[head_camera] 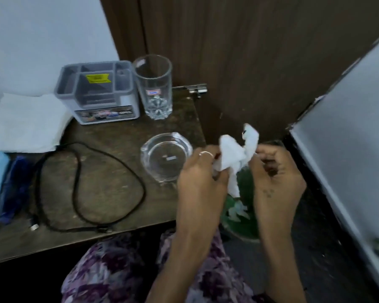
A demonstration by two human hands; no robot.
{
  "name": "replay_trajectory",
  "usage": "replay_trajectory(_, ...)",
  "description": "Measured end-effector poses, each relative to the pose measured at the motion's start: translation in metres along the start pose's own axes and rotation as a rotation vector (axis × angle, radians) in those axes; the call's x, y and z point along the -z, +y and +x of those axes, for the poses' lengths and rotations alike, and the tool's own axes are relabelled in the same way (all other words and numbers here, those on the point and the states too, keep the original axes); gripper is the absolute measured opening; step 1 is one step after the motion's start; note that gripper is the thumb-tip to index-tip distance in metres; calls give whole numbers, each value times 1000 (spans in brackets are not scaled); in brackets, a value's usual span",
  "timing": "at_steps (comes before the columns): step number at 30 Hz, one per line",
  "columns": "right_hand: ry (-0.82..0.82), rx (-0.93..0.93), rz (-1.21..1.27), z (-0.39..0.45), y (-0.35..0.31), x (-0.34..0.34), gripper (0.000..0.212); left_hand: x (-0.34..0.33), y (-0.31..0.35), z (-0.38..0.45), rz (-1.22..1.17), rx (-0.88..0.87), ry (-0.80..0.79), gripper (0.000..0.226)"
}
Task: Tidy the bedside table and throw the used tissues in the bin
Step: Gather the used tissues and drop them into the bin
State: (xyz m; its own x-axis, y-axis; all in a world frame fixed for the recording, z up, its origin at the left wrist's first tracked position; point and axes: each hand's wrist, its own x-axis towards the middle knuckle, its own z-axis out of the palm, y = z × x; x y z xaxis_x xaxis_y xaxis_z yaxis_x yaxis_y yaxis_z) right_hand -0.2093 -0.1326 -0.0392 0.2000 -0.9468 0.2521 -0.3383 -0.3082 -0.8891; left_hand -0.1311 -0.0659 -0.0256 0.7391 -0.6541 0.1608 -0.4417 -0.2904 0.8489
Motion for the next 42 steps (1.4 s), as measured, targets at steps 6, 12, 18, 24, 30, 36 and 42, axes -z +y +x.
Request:
replay_trajectory(6,22,-370,-109,17,107,43,16,-134,-9,-20,-137,276,-295,31)
replay_trajectory(12,-160,-606,-256,12,195,28,16,-193,-76,-30,-68,610,-389,31)
replay_trajectory(18,-295,-668,-297,8,241,13,17,-202,-107,-30,35,592,-578,42)
replay_trajectory(24,-170,-603,-214,3,205,19,23,-196,-87,-25,12,526,-575,41)
replay_trajectory(30,-113,-391,-56,-15,118,27,17,-130,-39,-31,-119,314,-413,41)
replay_trajectory(36,-232,-164,136,-38,14,7,27,-15,-4,-43,-260,168,-131,37)
replay_trajectory(42,-474,113,172,-69,-59,-56,20,90,-22,-39,-314,162,153,32)
